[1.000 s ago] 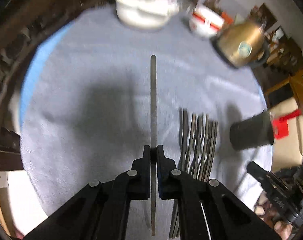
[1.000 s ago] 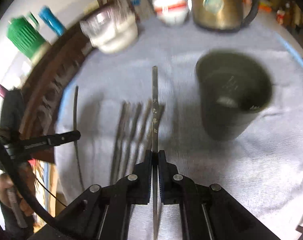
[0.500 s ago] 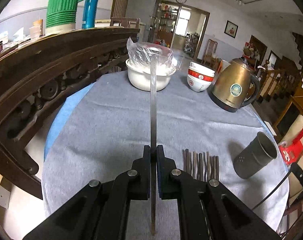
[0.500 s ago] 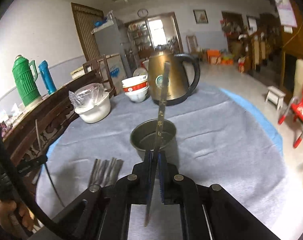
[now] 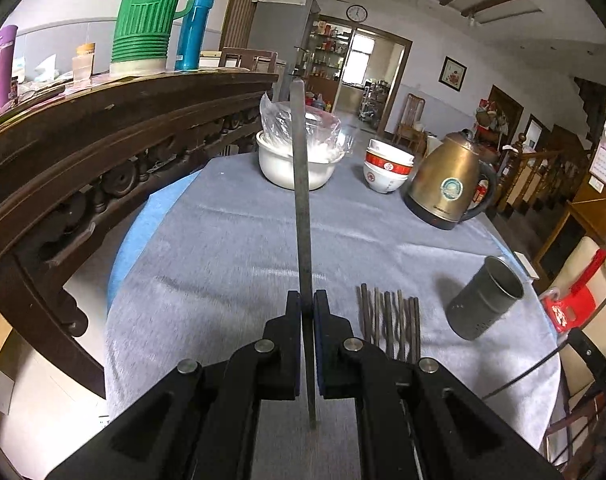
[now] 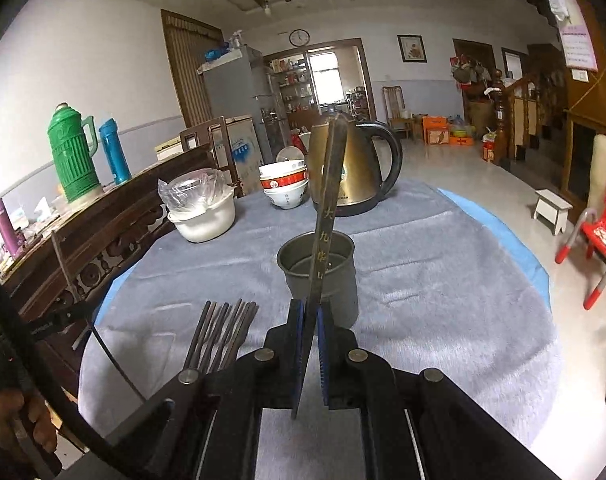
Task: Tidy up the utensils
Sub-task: 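Lift the left tool's chopstick over the grey cup while the right tool carries its own, then lower the left tool's chopstick into the cup and open while the right tool releases its own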
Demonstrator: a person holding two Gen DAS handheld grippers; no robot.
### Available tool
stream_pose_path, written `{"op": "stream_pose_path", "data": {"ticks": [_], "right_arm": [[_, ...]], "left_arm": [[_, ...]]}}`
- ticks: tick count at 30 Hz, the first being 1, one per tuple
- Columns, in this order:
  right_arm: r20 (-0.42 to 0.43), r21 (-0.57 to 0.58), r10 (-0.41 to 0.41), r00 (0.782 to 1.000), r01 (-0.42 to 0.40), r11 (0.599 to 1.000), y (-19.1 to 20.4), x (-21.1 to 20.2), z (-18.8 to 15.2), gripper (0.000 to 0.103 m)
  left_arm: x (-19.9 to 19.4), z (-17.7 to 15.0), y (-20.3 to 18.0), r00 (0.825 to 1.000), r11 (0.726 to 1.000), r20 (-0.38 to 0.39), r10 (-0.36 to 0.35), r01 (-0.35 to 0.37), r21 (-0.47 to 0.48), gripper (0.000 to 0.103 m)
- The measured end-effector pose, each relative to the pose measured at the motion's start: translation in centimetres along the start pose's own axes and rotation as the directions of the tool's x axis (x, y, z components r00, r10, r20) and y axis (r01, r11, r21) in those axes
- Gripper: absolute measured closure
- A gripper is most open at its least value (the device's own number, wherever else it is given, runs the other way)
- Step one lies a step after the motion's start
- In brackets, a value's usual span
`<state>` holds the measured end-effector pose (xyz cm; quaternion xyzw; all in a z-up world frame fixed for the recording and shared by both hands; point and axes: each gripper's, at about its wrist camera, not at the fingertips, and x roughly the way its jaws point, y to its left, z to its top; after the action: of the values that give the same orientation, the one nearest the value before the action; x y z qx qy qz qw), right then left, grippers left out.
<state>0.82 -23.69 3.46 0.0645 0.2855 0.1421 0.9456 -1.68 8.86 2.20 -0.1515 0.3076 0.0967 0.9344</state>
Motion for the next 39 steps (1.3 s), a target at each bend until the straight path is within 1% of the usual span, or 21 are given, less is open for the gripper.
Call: {"op": "stream_pose_path", "data": {"ticks": [5, 10, 15, 19, 21, 23, 25, 28, 30, 32, 34, 36, 39], "right_arm": [[-0.006, 0.024, 0.008, 1.000, -0.008, 1.000, -0.5, -0.6, -0.4, 0.096], [-0.010, 0.054, 0.028, 1.000, -0.027, 0.998, -0.9, -0.7, -0.4, 0.096], [0.006, 0.082, 0.050, 0.999, -0.051, 0.995, -1.2, -1.0, 0.3, 0.096], [0.040, 0.113, 0.064, 0.997, -0.068, 0.991, -1.9, -1.9, 1.6, 0.096], [0.065, 0.134, 0.074, 0.995, -0.082, 0.988, -2.4, -2.4, 2.6, 0.096], [0.107, 0.151, 0.082, 0.991, -0.098, 0.984, -2.8, -3.3, 3.9, 0.096], [0.151, 0.163, 0.094, 0.984, -0.119, 0.979, -3.2, -4.1, 5.4, 0.096], [0.214, 0.161, 0.095, 0.972, -0.131, 0.978, -3.5, -4.7, 7.8, 0.096], [0.242, 0.160, 0.090, 0.966, -0.131, 0.978, -3.7, -4.5, 9.2, 0.096], [0.257, 0.152, 0.079, 0.963, -0.121, 0.981, -3.8, -3.8, 10.1, 0.096], [0.250, 0.151, 0.073, 0.966, -0.113, 0.982, -3.9, -2.3, 10.9, 0.096], [0.238, 0.145, 0.058, 0.970, -0.095, 0.985, -3.8, -0.8, 11.2, 0.096], [0.211, 0.137, 0.050, 0.976, -0.080, 0.987, -3.8, 1.3, 11.2, 0.096]], "left_arm": [[-1.4, -0.8, 0.3, 1.000, 1.000, -0.003, -0.019, 0.019, -0.010, 0.096], [-1.8, -0.9, 0.3, 0.999, 0.999, -0.012, -0.038, 0.038, -0.027, 0.097], [-2.2, 0.3, 0.2, 0.997, 0.995, -0.001, -0.076, 0.076, -0.059, 0.097], [-2.8, 2.4, -0.9, 0.989, 0.985, 0.031, -0.145, 0.148, -0.090, 0.097], [-2.9, 3.7, -1.8, 0.981, 0.976, 0.047, -0.189, 0.193, -0.101, 0.097], [-2.8, 5.3, -3.3, 0.966, 0.959, 0.062, -0.252, 0.258, -0.117, 0.097], [-2.4, 6.5, -4.8, 0.952, 0.943, 0.067, -0.300, 0.306, -0.132, 0.097], [-1.3, 8.2, -8.0, 0.933, 0.926, 0.089, -0.349, 0.358, -0.122, 0.097], [-0.4, 9.0, -9.9, 0.924, 0.918, 0.095, -0.371, 0.380, -0.115, 0.097], [0.6, 9.5, -11.5, 0.918, 0.912, 0.091, -0.386, 0.395, -0.109, 0.097], [2.1, 9.9, -13.4, 0.913, 0.908, 0.077, -0.401, 0.407, -0.102, 0.097], [3.0, 10.0, -15.0, 0.916, 0.914, 0.080, -0.393, 0.399, -0.079, 0.097], [5.0, 9.9, -17.2, 0.921, 0.920, 0.055, -0.385, 0.388, -0.048, 0.097]]}}
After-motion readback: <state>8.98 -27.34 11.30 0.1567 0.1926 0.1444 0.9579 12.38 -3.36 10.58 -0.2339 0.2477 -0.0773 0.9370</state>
